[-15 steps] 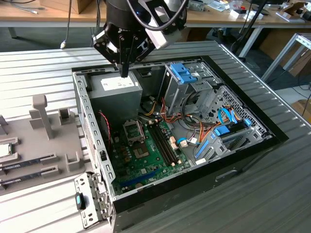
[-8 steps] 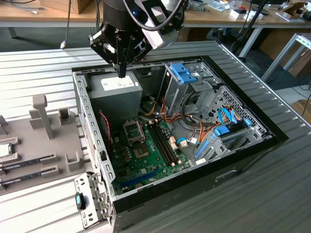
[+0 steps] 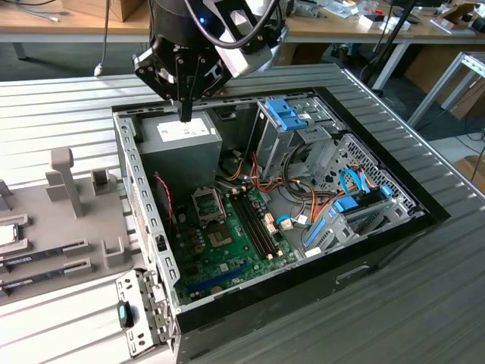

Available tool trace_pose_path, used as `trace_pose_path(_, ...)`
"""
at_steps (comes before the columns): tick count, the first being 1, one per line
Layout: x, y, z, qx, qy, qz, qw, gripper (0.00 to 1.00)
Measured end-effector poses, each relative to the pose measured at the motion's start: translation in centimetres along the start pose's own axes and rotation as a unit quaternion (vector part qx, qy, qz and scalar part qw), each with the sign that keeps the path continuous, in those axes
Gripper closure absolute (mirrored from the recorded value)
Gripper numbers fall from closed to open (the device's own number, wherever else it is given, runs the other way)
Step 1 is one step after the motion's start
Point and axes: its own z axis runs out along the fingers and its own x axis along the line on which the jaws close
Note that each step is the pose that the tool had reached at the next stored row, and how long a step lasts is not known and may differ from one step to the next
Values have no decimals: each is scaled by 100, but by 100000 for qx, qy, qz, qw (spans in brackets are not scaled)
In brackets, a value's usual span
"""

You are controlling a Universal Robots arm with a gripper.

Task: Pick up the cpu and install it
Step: 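Reach for the cpu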

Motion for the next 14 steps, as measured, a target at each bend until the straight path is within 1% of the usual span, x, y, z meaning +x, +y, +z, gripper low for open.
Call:
trace_pose_path(6, 33, -2, -1, 0, 0, -1, 100000, 89)
trace_pose_path(11, 79, -6, -2, -1, -2, 0, 100000, 89)
trace_pose_path(14, 95, -7, -2, -2, 0, -1, 100000, 89)
